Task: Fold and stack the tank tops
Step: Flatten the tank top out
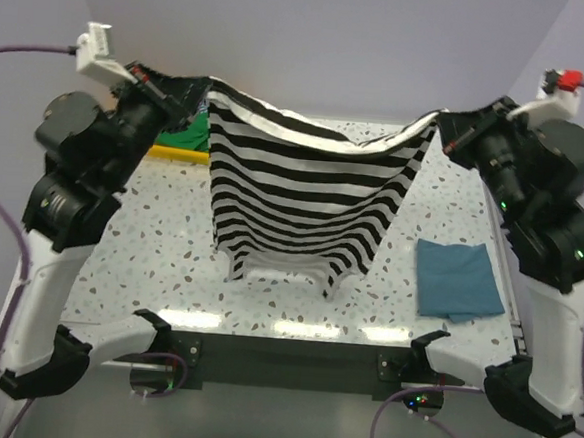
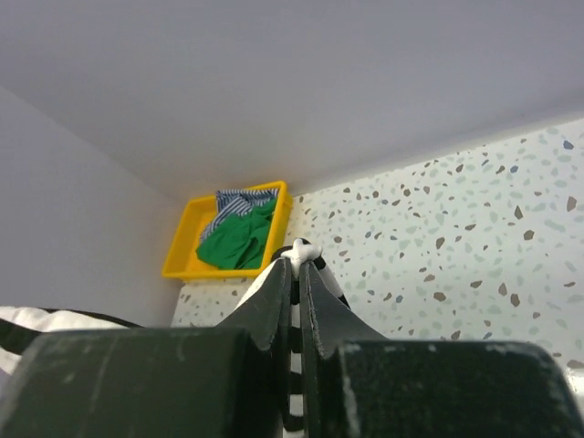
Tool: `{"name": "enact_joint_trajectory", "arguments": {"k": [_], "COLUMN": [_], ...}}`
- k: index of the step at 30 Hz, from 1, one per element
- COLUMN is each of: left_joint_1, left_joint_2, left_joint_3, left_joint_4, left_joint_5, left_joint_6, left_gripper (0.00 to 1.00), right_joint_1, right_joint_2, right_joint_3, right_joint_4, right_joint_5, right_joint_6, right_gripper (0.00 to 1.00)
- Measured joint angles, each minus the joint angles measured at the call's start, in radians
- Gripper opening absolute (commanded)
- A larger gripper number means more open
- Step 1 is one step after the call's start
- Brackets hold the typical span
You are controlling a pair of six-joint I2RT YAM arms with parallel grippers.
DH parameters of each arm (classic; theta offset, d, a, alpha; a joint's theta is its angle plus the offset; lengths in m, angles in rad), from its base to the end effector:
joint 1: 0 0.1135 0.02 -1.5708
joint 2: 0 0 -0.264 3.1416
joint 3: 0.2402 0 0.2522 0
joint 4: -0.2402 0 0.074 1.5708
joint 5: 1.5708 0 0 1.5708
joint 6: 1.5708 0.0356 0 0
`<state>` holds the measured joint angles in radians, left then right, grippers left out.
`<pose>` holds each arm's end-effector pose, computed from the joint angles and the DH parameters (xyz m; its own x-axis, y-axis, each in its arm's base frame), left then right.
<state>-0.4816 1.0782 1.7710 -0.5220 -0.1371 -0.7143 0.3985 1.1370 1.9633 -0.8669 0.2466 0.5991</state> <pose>0.1378 -0.0666 0.5673 -0.1086 -0.6755 -0.7293 0.3552 0.6589 -0.6631 0.1318 0.0461 0.5694 -0.1163 0.5444 -0.8307 -0.1040 0.8251 0.5553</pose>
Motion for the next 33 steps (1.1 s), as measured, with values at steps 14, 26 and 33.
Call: {"name": "enact_joint_trajectory", "arguments": {"k": [14,26,33], "left_joint_1": [0.326,0.425,0.383], "left_joint_2": [0.905,0.441,0.261], "left_joint_3": [0.631,-0.103,-0.760], "left_joint_4": [0.247,0.561,0.660], "left_joint_5": [0.445,0.629,0.650], "left_joint_6": [-0.067,-0.115,-0.131], "left_gripper": [0.00,0.00,0.00], "right_joint_1": [-0.126,-0.154,-0.157], "right_joint_2": [0.780,0.176,0.065], "right_joint_3": [0.513,-0.255,-0.898], "right_joint_4": [0.125,0.351,0.384], "right_joint_5": [-0.144,-0.130,-0.147], "right_joint_6": [-0.069,-0.067,0.006], "right_gripper": [0.00,0.00,0.00]}}
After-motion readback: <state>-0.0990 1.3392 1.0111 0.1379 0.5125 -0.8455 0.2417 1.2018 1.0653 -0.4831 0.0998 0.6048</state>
